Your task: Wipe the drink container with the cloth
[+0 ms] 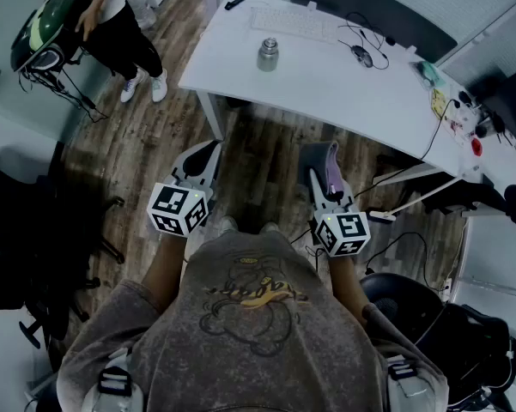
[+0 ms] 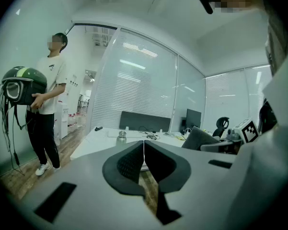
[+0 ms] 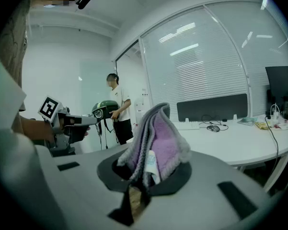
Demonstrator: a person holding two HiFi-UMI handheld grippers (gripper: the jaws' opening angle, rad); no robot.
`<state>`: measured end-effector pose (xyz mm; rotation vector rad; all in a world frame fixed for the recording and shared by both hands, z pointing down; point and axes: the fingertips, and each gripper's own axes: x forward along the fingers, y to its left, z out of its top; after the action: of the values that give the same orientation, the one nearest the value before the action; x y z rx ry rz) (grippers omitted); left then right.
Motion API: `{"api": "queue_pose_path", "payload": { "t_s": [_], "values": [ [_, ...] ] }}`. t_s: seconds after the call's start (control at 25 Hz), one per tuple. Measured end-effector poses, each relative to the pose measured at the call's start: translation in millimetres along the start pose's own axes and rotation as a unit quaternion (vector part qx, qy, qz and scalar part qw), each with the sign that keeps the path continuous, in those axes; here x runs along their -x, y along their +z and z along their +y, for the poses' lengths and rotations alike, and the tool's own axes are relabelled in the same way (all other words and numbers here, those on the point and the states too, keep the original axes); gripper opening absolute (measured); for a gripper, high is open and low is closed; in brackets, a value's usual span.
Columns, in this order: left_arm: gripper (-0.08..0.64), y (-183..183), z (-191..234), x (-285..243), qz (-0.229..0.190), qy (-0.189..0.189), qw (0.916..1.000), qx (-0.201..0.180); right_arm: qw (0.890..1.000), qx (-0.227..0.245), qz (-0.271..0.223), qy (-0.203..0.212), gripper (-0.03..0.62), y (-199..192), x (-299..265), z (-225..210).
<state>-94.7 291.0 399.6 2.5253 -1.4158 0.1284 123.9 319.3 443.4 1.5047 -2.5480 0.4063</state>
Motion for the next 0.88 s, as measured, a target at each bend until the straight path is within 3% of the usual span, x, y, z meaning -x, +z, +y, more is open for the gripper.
{"api": "queue_pose_path", "payload": {
  "t_s": [0.6, 0.88],
  "values": [
    [0.021, -15.7, -30.5, -18.5, -0.012, 0.045, 0.9987, 0.022, 0.999, 0.011, -0.011, 0.050, 0.052, -0.5, 4.3, -29.3],
    [0.021, -21.9, -20.1, -32.2, -0.009, 0.051, 0.9982, 0.031, 0.999, 0.008, -0.002, 0.048, 0.054, -4.0, -13.2, -42.9]
  ]
}}
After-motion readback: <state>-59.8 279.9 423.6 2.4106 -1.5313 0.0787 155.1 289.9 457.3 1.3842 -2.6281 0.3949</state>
